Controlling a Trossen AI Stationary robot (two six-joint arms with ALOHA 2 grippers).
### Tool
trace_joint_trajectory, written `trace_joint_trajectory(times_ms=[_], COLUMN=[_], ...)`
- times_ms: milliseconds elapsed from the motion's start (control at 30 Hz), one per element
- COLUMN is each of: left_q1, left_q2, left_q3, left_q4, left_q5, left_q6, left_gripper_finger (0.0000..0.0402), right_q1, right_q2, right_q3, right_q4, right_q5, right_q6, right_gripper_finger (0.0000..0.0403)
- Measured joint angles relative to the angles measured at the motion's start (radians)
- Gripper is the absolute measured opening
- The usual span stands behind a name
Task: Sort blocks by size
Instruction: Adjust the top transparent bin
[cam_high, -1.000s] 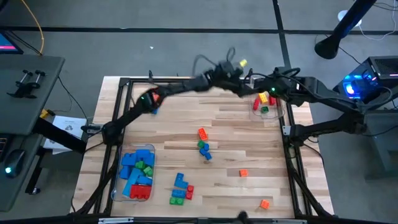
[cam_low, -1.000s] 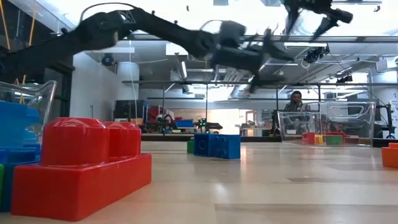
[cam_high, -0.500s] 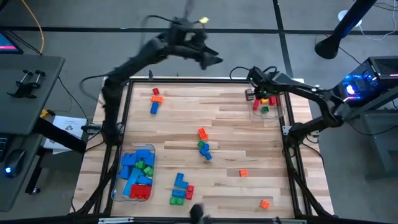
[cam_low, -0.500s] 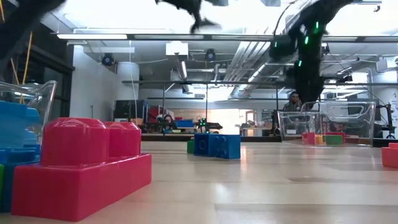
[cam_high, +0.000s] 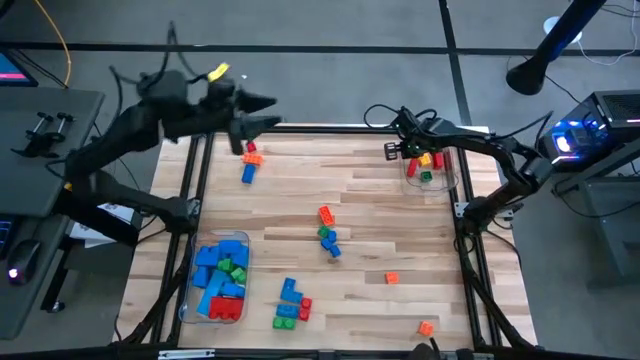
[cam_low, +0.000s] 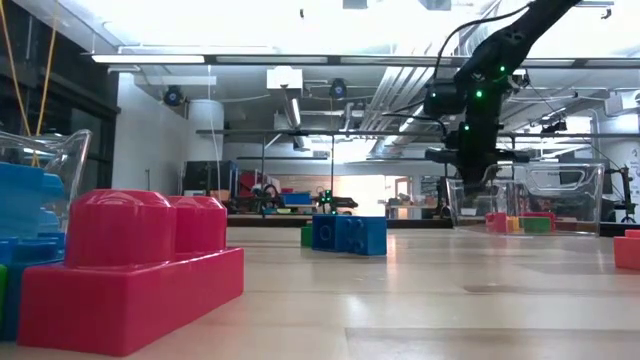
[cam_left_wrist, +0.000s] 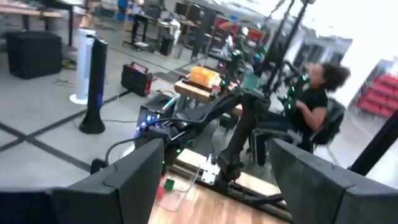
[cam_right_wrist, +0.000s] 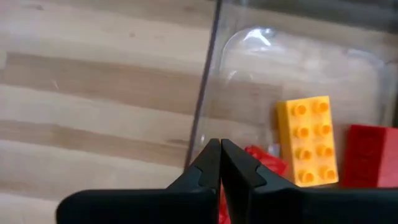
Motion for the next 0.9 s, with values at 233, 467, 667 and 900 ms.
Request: trace_joint_trajectory(times_ms=[233,467,667,900], left_q1=[-0.061,-0.064,-0.063,-0.063], left_q2=[-0.192,-0.244,-0.242,-0.248], left_q3=[-0.196,-0.265,-0.266,-0.266], left_q4=[0.02,0.025,0.025,0.014], left_q5=[-0.141,-0.167,-0.167,-0.167], left_q6=[-0.087,-0.103,-0.054,-0.03], left_gripper_finger=[0.0278,0.0278,0.0278,0.0278], right_q1=[0.048,0.113,0.148,0.174], right_q2=[0.019,0.019,0.013,-0.006], right_q3=[0.0,0.001,0.034,0.122], right_q4=[0.037,0.102,0.04,-0.422], right_q5=[-0.021,-0.037,-0.005,-0.009], right_q6=[0.076,0.206,0.23,0.07], right_gripper_finger=[0.0001,0.0001,0.0,0.0])
